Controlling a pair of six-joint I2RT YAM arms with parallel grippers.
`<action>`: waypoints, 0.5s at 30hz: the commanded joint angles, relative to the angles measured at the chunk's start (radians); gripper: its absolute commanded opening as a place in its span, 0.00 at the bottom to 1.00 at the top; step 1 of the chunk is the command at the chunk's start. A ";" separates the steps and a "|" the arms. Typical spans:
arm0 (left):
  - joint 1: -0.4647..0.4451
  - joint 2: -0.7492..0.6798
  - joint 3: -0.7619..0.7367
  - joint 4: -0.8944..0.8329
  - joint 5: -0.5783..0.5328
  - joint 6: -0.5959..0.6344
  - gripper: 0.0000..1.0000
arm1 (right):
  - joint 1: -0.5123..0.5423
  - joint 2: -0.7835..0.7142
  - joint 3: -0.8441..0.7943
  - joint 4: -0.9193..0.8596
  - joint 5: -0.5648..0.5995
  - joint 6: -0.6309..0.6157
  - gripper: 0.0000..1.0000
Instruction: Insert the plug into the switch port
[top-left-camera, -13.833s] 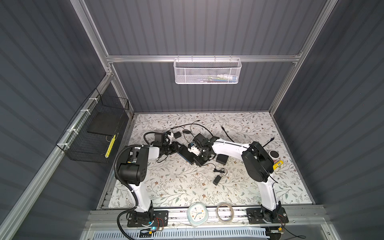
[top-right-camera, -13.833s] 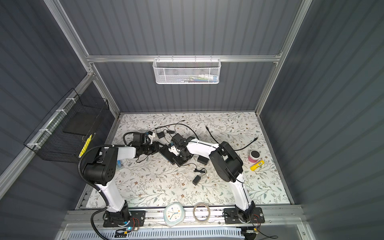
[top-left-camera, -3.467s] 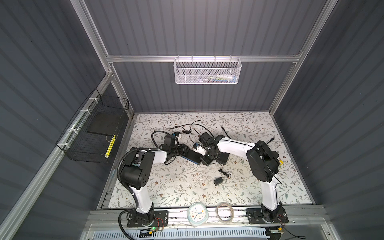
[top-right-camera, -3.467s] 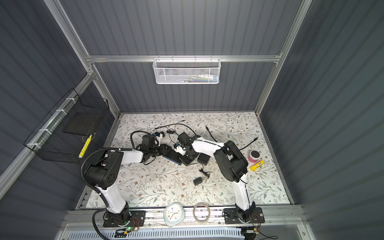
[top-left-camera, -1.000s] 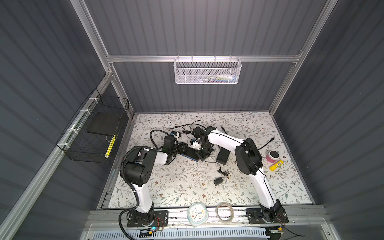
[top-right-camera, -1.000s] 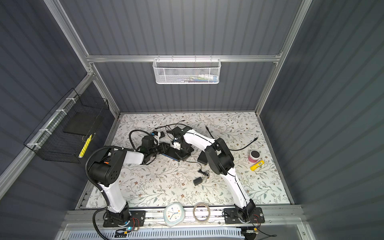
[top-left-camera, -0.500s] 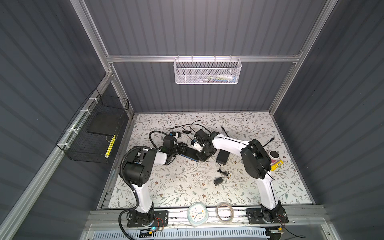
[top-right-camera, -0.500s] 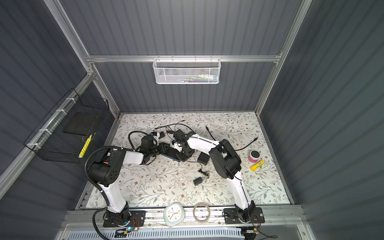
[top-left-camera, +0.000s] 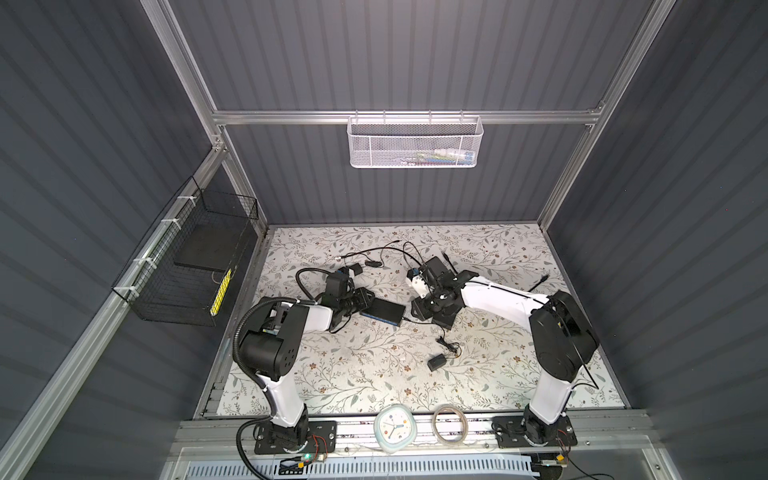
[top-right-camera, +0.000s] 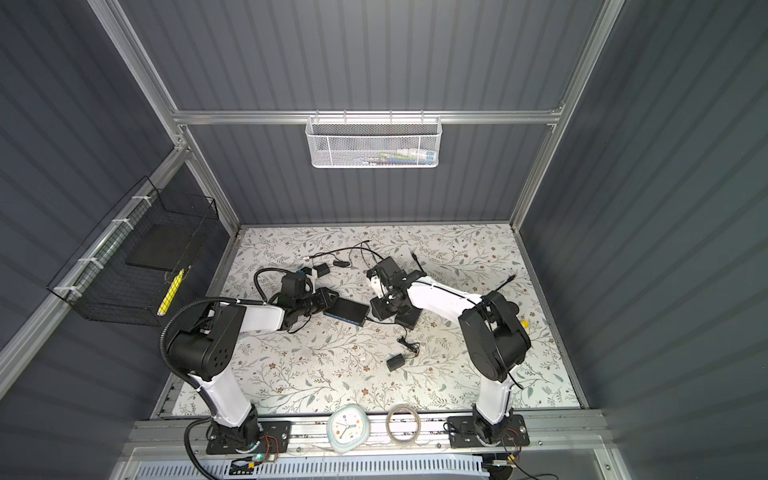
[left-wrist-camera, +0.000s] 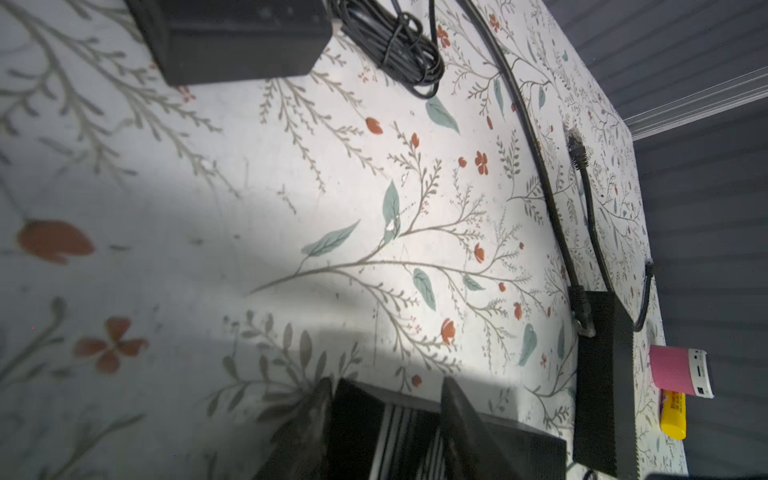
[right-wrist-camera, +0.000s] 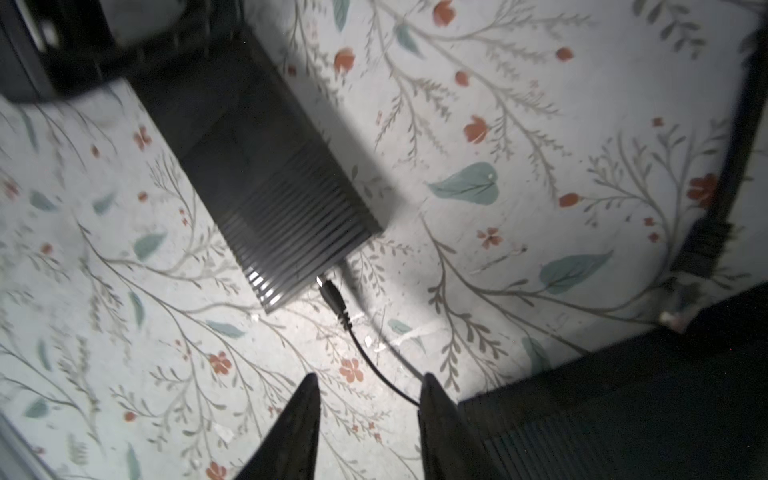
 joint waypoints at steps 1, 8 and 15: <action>-0.006 0.019 -0.042 -0.413 -0.048 0.005 0.45 | -0.017 0.031 -0.015 0.155 -0.181 0.231 0.43; 0.024 -0.048 -0.012 -0.475 -0.031 0.078 0.48 | -0.011 0.140 0.016 0.230 -0.224 0.403 0.46; 0.030 -0.038 -0.044 -0.437 -0.001 0.072 0.48 | 0.000 0.173 0.030 0.166 -0.211 0.387 0.40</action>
